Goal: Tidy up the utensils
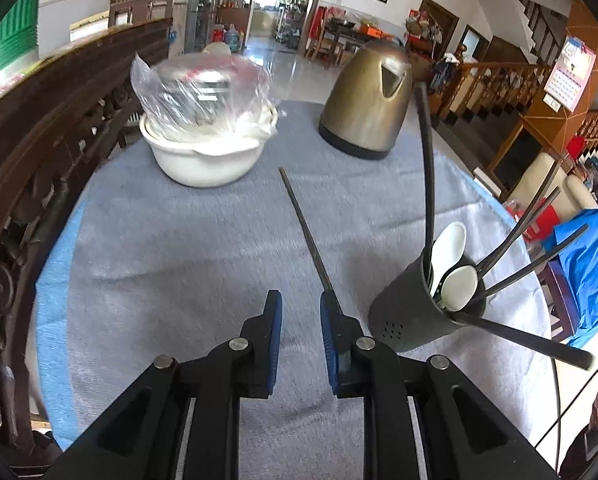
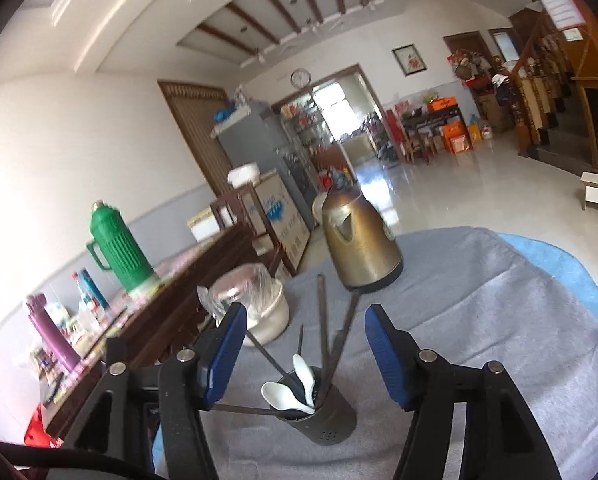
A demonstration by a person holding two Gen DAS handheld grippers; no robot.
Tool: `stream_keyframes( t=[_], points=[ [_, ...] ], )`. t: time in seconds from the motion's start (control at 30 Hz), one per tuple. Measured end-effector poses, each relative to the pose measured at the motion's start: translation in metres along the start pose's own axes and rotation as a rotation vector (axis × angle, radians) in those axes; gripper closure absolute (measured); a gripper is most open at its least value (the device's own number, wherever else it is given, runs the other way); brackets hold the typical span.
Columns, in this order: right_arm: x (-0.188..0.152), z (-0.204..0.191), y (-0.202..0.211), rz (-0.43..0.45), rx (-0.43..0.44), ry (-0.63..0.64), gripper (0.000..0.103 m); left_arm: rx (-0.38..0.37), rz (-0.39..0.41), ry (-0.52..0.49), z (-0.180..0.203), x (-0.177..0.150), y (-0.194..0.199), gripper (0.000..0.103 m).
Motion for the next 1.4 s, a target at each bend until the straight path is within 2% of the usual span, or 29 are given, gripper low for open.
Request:
stream_keyframes(
  t=[0.17, 0.23, 0.27, 0.37, 0.5, 0.67, 0.97, 1.1, 1.13, 1.2, 1.27, 1.4],
  points=[
    [-0.019, 0.028, 0.02, -0.017, -0.031, -0.023, 0.039, 0.007, -0.056, -0.004, 0.003, -0.005, -0.028, 0.078],
    [-0.038, 0.047, 0.022, -0.064, -0.054, -0.043, 0.041, 0.013, -0.08, -0.004, 0.005, -0.007, -0.041, 0.078],
    [-0.051, 0.057, 0.021, -0.098, -0.066, -0.055, 0.046, 0.018, -0.095, -0.005, 0.006, -0.008, -0.049, 0.078],
    [-0.082, 0.08, 0.018, -0.18, -0.094, -0.089, 0.053, 0.044, -0.127, -0.018, 0.008, -0.009, -0.07, 0.078],
    [-0.108, 0.102, 0.023, -0.229, -0.122, -0.117, 0.054, 0.055, -0.152, -0.025, 0.01, -0.008, -0.089, 0.078],
    [-0.117, 0.112, 0.023, -0.246, -0.125, -0.133, 0.054, 0.055, -0.155, -0.049, 0.016, -0.001, -0.103, 0.078],
    [-0.122, 0.106, 0.01, -0.266, -0.108, -0.132, 0.054, 0.041, -0.171, -0.069, 0.02, -0.001, -0.129, 0.078],
    [-0.126, 0.11, 0.009, -0.274, -0.105, -0.153, 0.054, 0.021, -0.154, -0.075, 0.019, 0.003, -0.131, 0.078],
    [-0.126, 0.11, 0.009, -0.275, -0.104, -0.153, 0.054, 0.018, -0.154, -0.073, 0.018, 0.003, -0.132, 0.079],
    [-0.126, 0.109, 0.007, -0.276, -0.103, -0.151, 0.054, 0.028, -0.156, -0.088, 0.015, 0.003, -0.131, 0.089],
    [-0.126, 0.106, 0.006, -0.278, -0.098, -0.155, 0.054, 0.01, -0.173, -0.074, 0.011, 0.002, -0.127, 0.094],
    [-0.127, 0.099, 0.004, -0.28, -0.088, -0.147, 0.054, -0.015, -0.2, -0.066, 0.006, -0.007, -0.119, 0.095]
  ],
)
Point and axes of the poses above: each gripper's, at about its wrist camera, not at the fingertips, and y roughly against the way its jaws point, z to its right, x to its top, the point moved 9 cm from there along -y, roughly the way its jaws point, and after that the axes turned 3 degrees about y, right-handed, at the moved point
